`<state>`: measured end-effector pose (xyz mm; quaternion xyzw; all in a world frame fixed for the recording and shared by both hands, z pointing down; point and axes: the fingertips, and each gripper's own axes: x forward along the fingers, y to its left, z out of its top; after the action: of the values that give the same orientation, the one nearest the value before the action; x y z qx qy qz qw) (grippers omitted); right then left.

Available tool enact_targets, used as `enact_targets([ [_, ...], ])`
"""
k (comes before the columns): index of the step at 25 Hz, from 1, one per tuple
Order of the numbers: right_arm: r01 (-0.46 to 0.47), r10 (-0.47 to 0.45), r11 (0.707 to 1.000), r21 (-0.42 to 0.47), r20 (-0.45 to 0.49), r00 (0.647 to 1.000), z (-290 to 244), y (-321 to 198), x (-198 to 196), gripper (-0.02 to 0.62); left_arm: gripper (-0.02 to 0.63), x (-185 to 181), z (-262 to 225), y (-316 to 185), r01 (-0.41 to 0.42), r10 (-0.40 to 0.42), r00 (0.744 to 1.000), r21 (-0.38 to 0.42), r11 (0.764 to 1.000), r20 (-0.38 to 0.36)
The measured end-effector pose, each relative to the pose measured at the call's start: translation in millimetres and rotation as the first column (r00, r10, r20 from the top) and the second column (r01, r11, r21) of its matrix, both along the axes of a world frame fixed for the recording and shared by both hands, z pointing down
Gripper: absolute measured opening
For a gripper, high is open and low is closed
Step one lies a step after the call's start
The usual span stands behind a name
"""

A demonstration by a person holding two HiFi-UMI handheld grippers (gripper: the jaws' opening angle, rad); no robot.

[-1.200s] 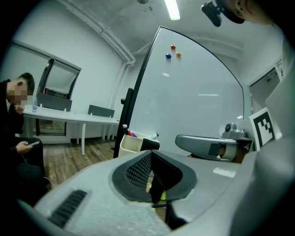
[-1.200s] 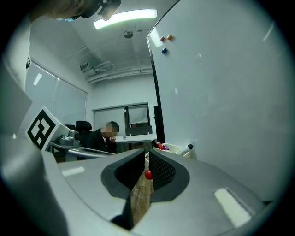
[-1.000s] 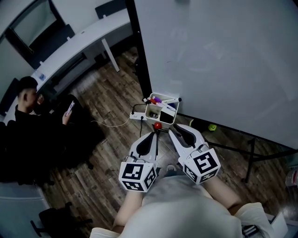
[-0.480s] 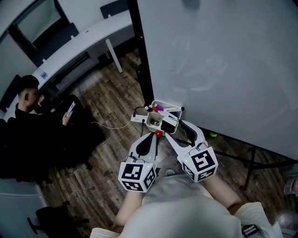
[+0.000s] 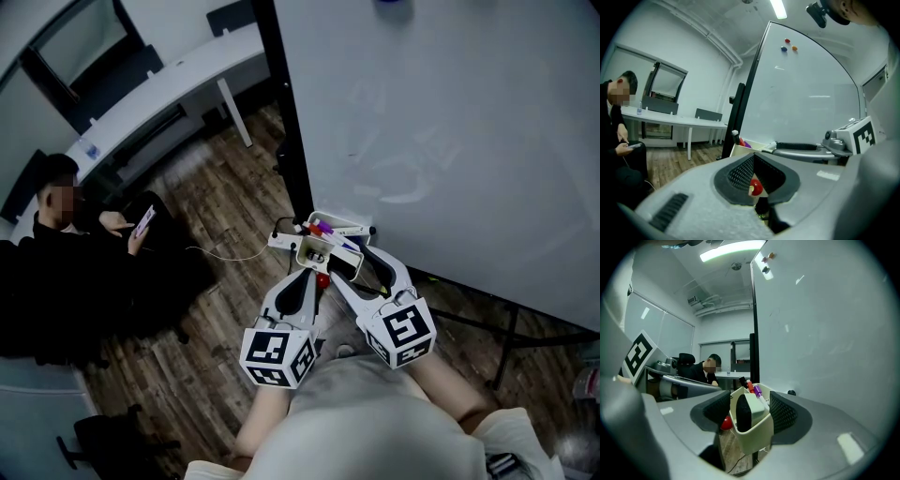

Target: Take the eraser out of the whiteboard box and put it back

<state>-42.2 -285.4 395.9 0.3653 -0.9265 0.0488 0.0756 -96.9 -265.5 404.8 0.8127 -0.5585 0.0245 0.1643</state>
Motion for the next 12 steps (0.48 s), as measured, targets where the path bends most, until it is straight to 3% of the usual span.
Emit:
enact_targets([
  [12, 0.008, -0.007, 1.0, 0.012, -0.028, 1.0, 7.1, -6.0, -5.0, 0.195, 0.002, -8.8, 5.7, -2.2, 0.039, -0.039, 0.999, -0.013, 0.999, -0.009],
])
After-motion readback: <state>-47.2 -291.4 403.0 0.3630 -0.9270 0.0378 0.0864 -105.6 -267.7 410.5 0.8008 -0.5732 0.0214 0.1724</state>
